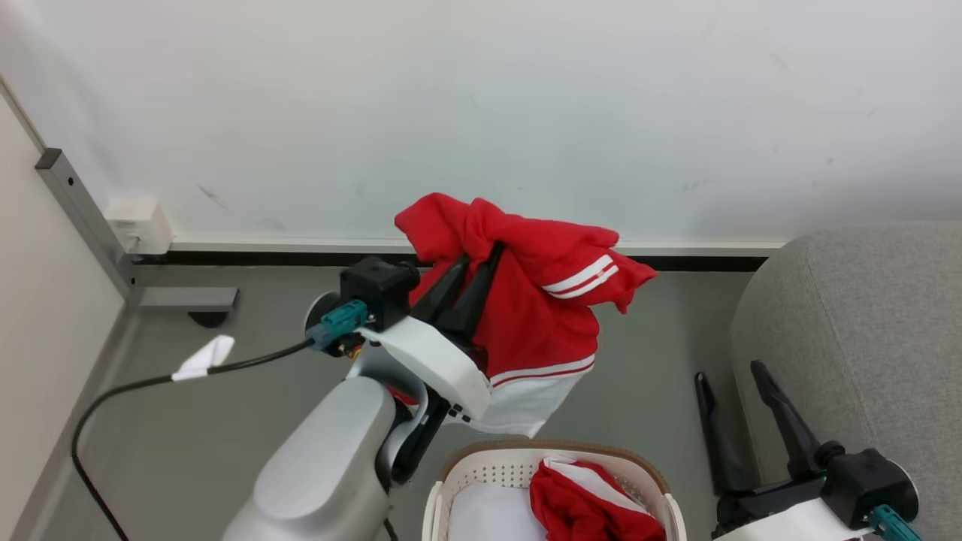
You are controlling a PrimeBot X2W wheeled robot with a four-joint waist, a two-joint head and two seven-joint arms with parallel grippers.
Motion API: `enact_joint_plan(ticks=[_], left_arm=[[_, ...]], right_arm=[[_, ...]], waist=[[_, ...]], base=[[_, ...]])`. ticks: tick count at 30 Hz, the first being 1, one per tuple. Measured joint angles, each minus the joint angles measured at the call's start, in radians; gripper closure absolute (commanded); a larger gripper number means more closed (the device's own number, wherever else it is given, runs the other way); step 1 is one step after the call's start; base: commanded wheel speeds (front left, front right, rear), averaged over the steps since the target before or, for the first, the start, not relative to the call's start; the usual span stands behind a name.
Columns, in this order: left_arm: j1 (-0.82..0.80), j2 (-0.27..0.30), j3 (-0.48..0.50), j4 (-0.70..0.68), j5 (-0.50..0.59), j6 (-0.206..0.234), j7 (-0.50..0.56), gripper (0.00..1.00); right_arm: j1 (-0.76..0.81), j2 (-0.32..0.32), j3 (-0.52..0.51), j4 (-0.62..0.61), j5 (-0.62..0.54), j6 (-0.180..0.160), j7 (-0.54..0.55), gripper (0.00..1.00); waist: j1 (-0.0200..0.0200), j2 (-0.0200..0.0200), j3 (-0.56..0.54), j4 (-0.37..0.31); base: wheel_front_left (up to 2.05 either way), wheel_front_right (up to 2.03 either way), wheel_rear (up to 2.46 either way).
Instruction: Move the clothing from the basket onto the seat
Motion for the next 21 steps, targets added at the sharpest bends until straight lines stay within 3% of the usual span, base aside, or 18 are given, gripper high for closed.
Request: enact_joint_plan(ticks=[10, 21], left_arm=[[0.046, 0.05, 0.002, -0.196, -0.007, 0.036, 0.061, 1.0], [0.084, 0.057, -0.02, -0.262, -0.014, 0.047, 0.077, 1.0]], right_arm=[[0.003, -0.02, 0.079, 0.003, 0.026, 0.0, 0.0, 0.0], [-0.005, -0.105, 0.207, -0.042, 0.108, 0.0, 0.0, 0.0]], waist=[[0.0, 0.0, -0.004, 0.004], [0.0001, 0.0, 0.0, 0.024]], base=[[0.0, 0.0, 0.0], [0.0, 0.0, 0.0]])
